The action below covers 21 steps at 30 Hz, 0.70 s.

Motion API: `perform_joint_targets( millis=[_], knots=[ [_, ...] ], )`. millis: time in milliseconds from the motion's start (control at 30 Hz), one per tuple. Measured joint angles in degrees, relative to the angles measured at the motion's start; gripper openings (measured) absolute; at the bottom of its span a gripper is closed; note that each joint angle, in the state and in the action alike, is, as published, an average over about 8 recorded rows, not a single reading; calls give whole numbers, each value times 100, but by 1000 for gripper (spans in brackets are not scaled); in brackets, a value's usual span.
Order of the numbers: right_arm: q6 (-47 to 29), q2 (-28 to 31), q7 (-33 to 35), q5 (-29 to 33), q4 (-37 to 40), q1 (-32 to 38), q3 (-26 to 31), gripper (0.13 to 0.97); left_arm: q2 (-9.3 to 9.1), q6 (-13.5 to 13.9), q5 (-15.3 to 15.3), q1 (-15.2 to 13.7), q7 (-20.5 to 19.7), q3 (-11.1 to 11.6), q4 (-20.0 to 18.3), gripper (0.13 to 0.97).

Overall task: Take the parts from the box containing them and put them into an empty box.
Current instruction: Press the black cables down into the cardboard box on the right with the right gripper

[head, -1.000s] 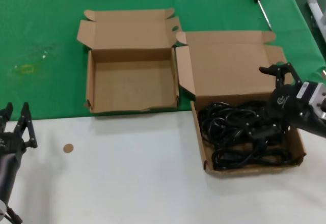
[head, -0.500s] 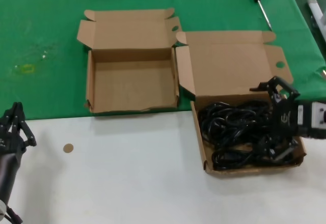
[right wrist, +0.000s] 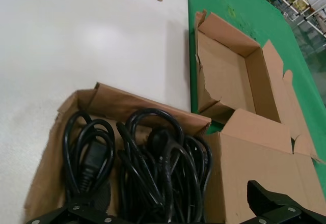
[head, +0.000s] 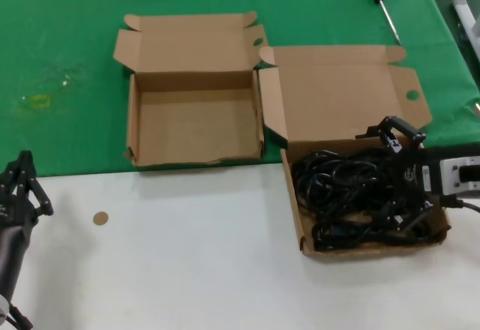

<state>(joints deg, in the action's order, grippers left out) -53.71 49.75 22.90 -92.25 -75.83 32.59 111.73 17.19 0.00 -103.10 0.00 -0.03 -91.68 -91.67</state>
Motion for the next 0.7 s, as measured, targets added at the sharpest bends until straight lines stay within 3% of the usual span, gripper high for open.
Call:
perform_joint_targets(
  millis=[433, 700],
  knots=[
    [11, -227, 195, 310, 327, 198, 81, 881, 0, 0, 0, 0, 0, 0, 0, 152],
    [49, -250, 245, 401, 370, 185, 68, 735, 0, 0, 0, 0, 0, 0, 0, 152]
  ],
)
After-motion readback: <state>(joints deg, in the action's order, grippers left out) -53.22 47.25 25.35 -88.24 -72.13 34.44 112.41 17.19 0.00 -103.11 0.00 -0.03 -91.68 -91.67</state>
